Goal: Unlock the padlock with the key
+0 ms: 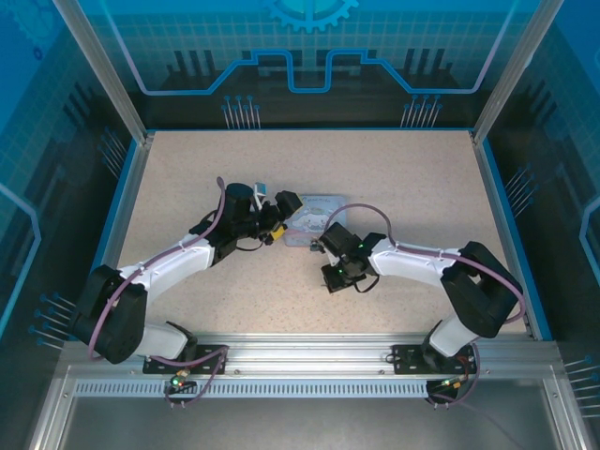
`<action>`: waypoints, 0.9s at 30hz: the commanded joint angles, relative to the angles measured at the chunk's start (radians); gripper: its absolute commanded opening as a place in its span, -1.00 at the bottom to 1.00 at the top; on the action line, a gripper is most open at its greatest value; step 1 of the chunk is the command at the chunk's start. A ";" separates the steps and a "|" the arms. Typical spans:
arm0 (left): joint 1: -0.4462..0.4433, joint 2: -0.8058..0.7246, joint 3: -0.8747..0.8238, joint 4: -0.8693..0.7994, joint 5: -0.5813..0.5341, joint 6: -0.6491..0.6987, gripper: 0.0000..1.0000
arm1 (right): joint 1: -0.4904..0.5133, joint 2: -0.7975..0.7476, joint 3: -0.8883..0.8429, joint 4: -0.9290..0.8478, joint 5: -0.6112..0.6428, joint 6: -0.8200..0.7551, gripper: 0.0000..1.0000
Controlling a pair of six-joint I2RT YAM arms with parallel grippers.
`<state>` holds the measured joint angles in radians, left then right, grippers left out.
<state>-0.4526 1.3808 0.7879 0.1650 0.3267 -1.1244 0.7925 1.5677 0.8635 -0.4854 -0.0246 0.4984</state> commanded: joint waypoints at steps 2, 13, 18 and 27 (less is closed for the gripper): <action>0.006 -0.023 -0.004 -0.013 -0.006 0.018 0.98 | -0.027 -0.048 -0.009 0.004 -0.046 0.019 -1.00; 0.007 -0.024 -0.008 -0.012 -0.008 0.016 0.98 | -0.029 -0.013 -0.033 0.000 -0.039 0.016 -1.00; 0.007 -0.019 -0.005 -0.011 -0.006 0.017 0.98 | -0.013 -0.011 -0.045 -0.022 -0.024 0.014 -1.00; 0.008 -0.014 -0.007 -0.003 -0.004 0.013 0.98 | 0.022 -0.034 -0.034 -0.056 0.024 0.013 -0.23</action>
<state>-0.4526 1.3808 0.7879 0.1627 0.3267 -1.1240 0.8032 1.5448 0.8253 -0.5045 -0.0296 0.5072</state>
